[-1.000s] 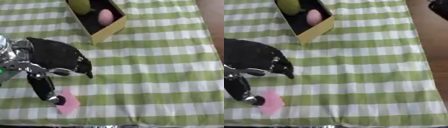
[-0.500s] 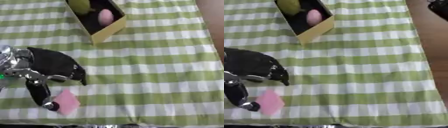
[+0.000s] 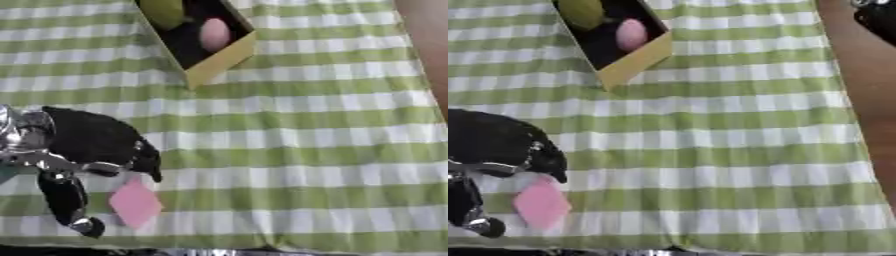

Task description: Pick up objects on the table and place them in the box.

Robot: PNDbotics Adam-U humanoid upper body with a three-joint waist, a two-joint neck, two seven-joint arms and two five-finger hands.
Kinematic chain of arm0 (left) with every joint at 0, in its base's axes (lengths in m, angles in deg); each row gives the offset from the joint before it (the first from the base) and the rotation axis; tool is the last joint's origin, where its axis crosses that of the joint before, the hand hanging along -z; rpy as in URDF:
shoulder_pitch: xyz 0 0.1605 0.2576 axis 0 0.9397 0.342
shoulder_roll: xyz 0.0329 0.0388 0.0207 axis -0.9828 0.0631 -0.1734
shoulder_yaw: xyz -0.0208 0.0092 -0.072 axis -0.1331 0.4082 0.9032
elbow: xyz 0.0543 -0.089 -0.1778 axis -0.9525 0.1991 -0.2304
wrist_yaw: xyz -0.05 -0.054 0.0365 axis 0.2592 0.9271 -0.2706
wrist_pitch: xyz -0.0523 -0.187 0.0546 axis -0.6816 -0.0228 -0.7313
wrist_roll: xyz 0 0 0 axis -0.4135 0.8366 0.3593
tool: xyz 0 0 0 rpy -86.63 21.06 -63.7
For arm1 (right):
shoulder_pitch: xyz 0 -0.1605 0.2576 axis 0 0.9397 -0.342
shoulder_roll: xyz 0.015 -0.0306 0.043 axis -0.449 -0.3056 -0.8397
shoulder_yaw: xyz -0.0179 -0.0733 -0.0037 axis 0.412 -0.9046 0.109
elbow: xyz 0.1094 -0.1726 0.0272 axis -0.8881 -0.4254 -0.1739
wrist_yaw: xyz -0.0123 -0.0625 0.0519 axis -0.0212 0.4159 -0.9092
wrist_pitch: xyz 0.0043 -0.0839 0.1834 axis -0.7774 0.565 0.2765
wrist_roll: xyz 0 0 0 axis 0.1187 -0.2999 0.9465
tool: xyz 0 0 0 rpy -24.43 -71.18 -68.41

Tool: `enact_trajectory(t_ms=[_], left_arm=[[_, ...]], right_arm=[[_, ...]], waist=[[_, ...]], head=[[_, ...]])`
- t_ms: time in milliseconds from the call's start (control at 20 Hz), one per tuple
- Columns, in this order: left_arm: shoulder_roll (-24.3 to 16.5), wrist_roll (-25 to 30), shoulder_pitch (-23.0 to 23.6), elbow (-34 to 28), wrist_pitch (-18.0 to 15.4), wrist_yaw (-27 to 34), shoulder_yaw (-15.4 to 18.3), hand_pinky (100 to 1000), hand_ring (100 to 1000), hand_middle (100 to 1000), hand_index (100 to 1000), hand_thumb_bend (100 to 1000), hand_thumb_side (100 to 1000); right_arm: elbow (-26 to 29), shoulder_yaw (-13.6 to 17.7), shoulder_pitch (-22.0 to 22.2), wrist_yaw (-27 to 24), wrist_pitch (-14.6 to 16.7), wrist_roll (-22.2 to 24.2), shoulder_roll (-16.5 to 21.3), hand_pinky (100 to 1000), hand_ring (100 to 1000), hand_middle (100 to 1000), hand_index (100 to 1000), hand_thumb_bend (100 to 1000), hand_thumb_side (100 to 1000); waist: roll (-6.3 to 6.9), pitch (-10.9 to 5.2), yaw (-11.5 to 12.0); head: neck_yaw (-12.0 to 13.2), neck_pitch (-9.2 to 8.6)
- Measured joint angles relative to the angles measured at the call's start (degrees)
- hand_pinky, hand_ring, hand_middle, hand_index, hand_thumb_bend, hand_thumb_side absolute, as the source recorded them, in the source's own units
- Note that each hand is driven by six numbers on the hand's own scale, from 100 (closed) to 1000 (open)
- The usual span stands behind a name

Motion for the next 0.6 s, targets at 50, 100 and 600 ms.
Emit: enact_trajectory(t_ms=[50,100,600], left_arm=[[0.00,0.03,0.36,-0.03,0.04,-0.13,0.03,867,832,793,868,653,302],[0.00,0.06,0.69,-0.03,0.08,-0.47,0.16,865,829,787,863,661,304],[1.16,0.12,2.18,0.00,0.17,-7.55,2.23,865,831,794,872,613,330]], right_arm=[[0.00,0.00,0.00,-0.01,-0.01,0.00,-0.01,897,823,734,868,100,571],[0.00,0.00,0.00,-0.01,-0.01,0.00,-0.02,897,823,733,868,100,572],[0.00,0.00,0.33,-0.07,-0.11,0.10,-0.52,898,824,733,869,100,570]], waist=[[0.00,0.00,0.00],[0.00,0.00,0.00],[-0.02,0.00,0.08]], head=[[0.00,0.00],[0.00,0.00],[0.00,0.00]])
